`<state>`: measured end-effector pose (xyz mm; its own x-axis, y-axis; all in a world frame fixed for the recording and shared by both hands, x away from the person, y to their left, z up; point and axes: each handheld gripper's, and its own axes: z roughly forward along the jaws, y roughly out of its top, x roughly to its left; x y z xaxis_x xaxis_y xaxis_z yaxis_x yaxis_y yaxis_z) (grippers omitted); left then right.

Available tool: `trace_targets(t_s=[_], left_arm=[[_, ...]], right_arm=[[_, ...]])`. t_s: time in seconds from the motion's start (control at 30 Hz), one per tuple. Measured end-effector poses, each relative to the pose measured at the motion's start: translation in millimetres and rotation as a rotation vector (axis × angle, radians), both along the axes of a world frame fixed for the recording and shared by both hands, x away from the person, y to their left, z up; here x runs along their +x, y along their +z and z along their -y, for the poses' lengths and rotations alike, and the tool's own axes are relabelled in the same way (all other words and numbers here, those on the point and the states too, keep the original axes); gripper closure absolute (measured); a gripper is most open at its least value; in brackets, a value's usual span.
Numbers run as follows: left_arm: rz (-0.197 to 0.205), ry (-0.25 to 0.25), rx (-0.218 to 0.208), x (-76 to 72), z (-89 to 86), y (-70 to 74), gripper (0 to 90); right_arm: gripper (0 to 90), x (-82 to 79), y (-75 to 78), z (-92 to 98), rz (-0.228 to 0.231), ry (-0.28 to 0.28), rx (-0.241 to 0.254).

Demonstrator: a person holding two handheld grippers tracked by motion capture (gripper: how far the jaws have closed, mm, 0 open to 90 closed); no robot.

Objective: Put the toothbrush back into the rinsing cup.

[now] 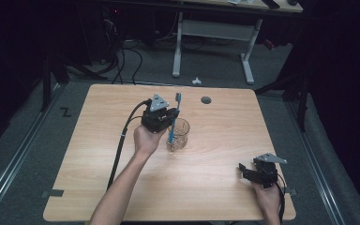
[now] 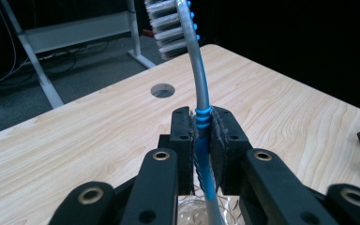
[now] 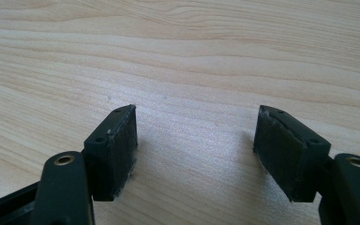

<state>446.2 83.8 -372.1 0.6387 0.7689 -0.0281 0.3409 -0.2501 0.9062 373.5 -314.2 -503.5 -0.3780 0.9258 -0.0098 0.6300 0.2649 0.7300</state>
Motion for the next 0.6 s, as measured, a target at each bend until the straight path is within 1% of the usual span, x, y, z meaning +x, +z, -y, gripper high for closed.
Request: trace_targets(t_s=[0.23, 0.6], left_arm=[[-0.012, -0.006, 0.015, -2.4, -0.2, 0.6, 80.3], [-0.024, -0.020, 0.026, -5.5, -0.7, 2.4, 80.3]], right_arm=[[30.9, -0.1, 0.0, -0.2, -0.001, -0.001, 0.000], [30.9, 0.0, 0.0, 0.0, 0.000, 0.000, 0.000]])
